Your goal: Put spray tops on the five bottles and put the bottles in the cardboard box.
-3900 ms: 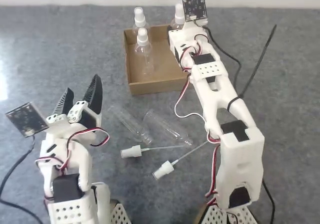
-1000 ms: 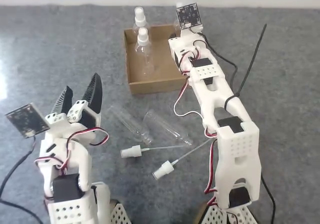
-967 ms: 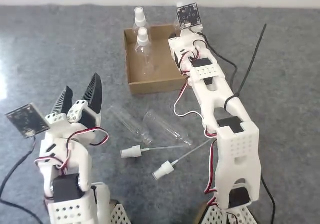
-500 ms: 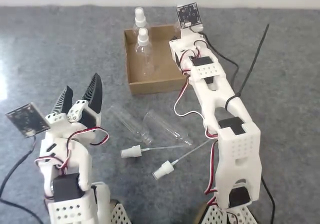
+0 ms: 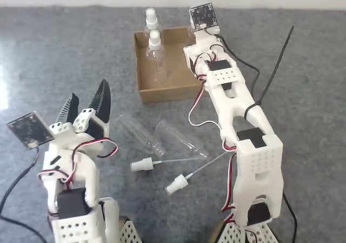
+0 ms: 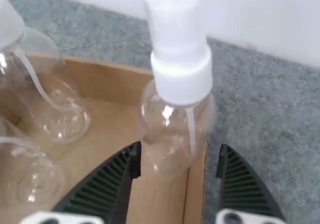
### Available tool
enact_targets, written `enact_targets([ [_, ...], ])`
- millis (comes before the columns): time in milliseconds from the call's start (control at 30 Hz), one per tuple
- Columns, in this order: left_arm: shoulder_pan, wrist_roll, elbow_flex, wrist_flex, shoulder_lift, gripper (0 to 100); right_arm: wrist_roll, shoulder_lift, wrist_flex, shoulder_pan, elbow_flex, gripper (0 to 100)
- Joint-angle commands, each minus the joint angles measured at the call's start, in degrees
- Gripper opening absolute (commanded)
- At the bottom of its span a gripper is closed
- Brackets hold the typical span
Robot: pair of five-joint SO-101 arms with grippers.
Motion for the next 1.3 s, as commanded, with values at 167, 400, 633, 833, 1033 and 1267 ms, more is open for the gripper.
enact_targets([
  [167,0.18,-0.35,-3.03,-1.67,-1.05,27,0.44,-8.84,6.11,1.1,-0.53,21.0],
  [400,0.18,-0.35,-3.03,-1.67,-1.05,27,0.35,-9.19,9.98,0.66,-0.44,20.6],
  [633,0.18,-0.44,-3.03,-1.67,-1.05,27,0.35,-9.1,10.77,0.57,-0.35,6.9],
  [833,0.18,-0.44,-3.03,-1.67,-1.05,27,0.62,-7.16,10.24,0.48,-0.62,4.5],
  [1033,0.18,-0.44,-3.03,-1.67,-1.05,27,0.79,-2.33,4.79,-0.57,-0.79,4.4],
  [1267,0.18,-0.44,-3.03,-1.67,-1.05,27,2.64,0.48,0.84,-0.31,-0.79,4.4],
])
